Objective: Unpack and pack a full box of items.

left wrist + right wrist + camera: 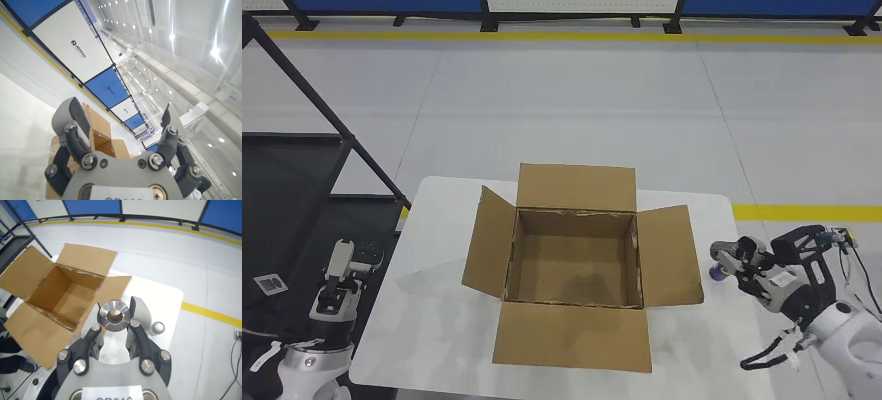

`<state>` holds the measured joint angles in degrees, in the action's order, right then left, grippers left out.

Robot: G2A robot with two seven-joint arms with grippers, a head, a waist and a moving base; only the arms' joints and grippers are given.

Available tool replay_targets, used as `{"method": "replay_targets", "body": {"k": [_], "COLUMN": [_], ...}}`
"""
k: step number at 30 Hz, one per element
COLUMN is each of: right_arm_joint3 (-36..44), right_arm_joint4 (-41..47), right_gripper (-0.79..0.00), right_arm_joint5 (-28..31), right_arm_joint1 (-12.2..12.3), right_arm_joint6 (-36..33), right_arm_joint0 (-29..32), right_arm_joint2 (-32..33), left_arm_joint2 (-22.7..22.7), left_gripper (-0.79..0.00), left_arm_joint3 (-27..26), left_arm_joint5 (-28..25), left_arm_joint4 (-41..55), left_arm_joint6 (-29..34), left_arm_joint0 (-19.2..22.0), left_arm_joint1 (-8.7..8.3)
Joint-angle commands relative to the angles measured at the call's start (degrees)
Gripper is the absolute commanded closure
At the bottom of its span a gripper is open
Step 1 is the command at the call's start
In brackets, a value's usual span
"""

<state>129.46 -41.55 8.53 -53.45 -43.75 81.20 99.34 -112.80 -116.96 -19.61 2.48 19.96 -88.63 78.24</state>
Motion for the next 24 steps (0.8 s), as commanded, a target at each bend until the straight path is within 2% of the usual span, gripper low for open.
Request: {"method": "replay_targets", "body": {"k": [1,4,7,10,14,19,24], "right_arm_joint3": [1.9,0.5,-5.0,-12.4,-23.9,-39.0,-53.8], "right_arm_joint4": [-3.6,-9.7,-14.6,-18.6,-18.2,-15.3,-10.7], "right_gripper": [0.000,0.000,0.000,0.000,0.000,0.000,0.000], "right_arm_joint5": [-1.1,-3.3,-6.1,-11.0,-16.9,-23.0,-27.2], "right_arm_joint1": [-0.1,-0.8,-2.6,-5.6,-11.2,-19.3,-27.3], "right_arm_joint6": [-2.5,-5.7,-8.2,-9.5,-10.5,-10.4,-8.2], "right_arm_joint0": [-3.8,-11.7,-21.7,-31.8,-44.1,-55.0,-62.2], "right_arm_joint2": [-7.3,-20.3,-34.4,-47.4,-61.0,-72.6,-77.9], "left_arm_joint2": [0.0,0.0,0.0,0.0,0.0,0.0,0.0], "left_gripper": [-0.785,-0.785,-0.785,-0.785,-0.785,-0.785,-0.785], "left_arm_joint3": [0.0,0.0,0.0,0.0,0.0,0.0,0.0], "left_arm_joint5": [0.0,0.0,0.0,0.0,0.0,0.0,0.0], "left_arm_joint4": [0.0,0.0,0.0,0.0,0.0,0.0,0.0], "left_arm_joint6": [0.0,0.0,0.0,0.0,0.0,0.0,0.0], "left_arm_joint0": [0.0,0.0,0.0,0.0,0.0,0.0,0.0], "left_arm_joint1": [0.00,0.00,0.00,0.00,0.00,0.00,0.00]}}
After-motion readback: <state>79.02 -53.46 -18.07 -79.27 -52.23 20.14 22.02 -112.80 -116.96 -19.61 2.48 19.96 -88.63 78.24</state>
